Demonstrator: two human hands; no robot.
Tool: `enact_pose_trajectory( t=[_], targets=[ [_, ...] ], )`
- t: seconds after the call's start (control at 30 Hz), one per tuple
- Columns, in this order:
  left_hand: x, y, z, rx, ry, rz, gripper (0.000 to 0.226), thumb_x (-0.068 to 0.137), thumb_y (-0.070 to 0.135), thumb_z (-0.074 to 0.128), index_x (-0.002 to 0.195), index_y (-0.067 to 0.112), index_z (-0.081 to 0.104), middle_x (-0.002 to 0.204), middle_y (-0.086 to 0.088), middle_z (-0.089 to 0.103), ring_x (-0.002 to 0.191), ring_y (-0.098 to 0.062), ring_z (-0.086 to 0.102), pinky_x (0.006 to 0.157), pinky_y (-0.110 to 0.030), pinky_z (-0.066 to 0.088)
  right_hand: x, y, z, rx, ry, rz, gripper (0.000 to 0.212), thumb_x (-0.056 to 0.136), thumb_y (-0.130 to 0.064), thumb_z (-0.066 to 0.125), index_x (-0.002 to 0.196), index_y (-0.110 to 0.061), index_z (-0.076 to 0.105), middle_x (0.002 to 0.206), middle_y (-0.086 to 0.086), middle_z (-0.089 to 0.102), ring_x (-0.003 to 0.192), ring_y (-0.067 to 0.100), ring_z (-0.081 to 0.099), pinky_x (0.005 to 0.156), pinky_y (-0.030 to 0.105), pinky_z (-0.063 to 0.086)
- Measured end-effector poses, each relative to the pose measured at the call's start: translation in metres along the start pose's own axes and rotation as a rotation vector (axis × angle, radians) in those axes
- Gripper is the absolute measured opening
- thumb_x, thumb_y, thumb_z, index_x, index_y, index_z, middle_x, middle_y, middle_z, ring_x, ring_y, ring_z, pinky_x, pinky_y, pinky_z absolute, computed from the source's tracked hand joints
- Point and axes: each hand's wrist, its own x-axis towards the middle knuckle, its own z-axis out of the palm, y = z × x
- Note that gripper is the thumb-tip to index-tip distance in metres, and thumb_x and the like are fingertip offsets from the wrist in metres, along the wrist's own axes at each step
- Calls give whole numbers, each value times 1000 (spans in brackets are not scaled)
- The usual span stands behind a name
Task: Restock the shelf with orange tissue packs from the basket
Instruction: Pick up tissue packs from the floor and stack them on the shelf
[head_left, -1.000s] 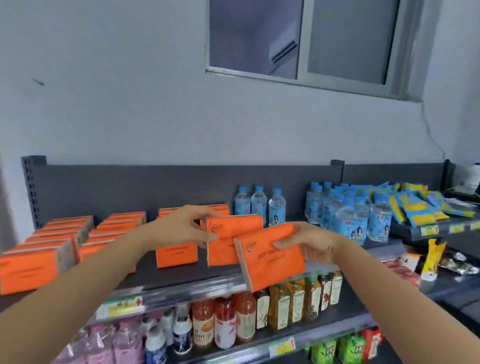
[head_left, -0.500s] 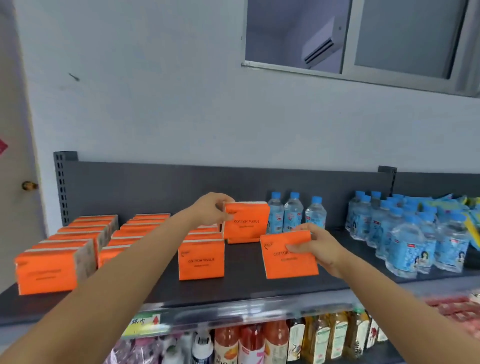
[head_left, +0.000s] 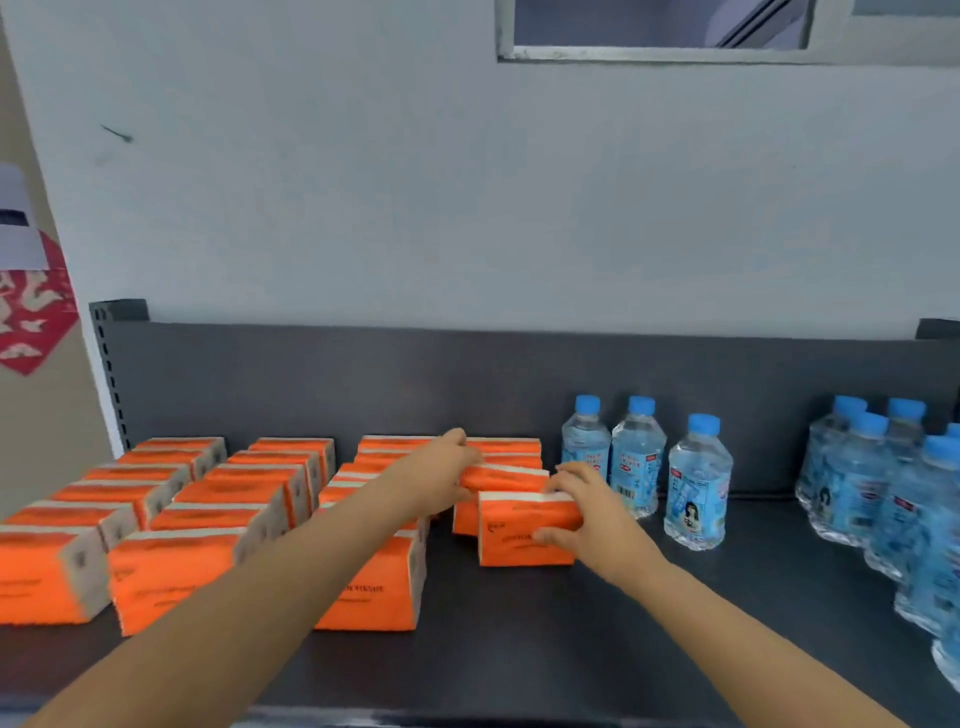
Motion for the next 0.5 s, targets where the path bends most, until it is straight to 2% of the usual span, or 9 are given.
enact_pose_trajectory(
  t=[0.1, 0.17, 0.27, 0.37, 0.4, 0.5],
  targets=[
    [3, 0, 2, 65, -2, 2, 41, 88, 8, 57, 128, 16, 54, 123, -5, 44, 106, -25, 54, 89, -41, 49, 11, -1, 14, -19, 20, -51, 47, 79, -38, 74, 119, -25, 54, 139, -13, 33, 116, 3, 41, 99, 22, 36],
    [4, 0, 2, 75, -12, 6, 42, 86, 0, 53, 125, 16, 57, 121, -6, 48, 107, -26, 55, 87, -35, 49, 16, -6, 21, -66, 20, -58, 50, 81, -39, 71, 124, -23, 52, 141, -11, 34, 123, 9, 42, 103, 29, 39],
    [6, -2, -2, 126, -58, 31, 44, 80, -1, 61, 121, 15, 61, 119, -7, 53, 110, -25, 54, 87, -30, 44, 22, -10, 26, -124, 10, -36, 52, 83, -40, 68, 128, -23, 48, 135, -7, 45, 121, 11, 46, 101, 28, 41],
    [6, -1, -7, 151, -99, 48, 47, 77, -1, 67, 121, 14, 62, 122, -9, 55, 112, -27, 54, 95, -37, 46, 23, -12, 29, -147, 10, -34, 48, 85, -39, 67, 126, -23, 48, 131, -3, 52, 119, 15, 50, 99, 30, 42],
    [5, 0, -7, 152, -102, 51, 46, 77, -1, 66, 120, 13, 61, 123, -9, 55, 112, -27, 54, 95, -39, 47, 23, -14, 30, -161, 4, -28, 49, 86, -39, 66, 129, -23, 48, 137, -1, 50, 125, 18, 47, 105, 34, 39],
    [2, 4, -5, 149, -109, 54, 44, 83, 0, 62, 124, 14, 58, 126, -9, 52, 114, -27, 53, 97, -39, 46, 21, -21, 35, -278, -39, 3, 58, 90, -41, 58, 142, -26, 37, 155, 2, 31, 144, 19, 25, 119, 45, 15]
  ],
)
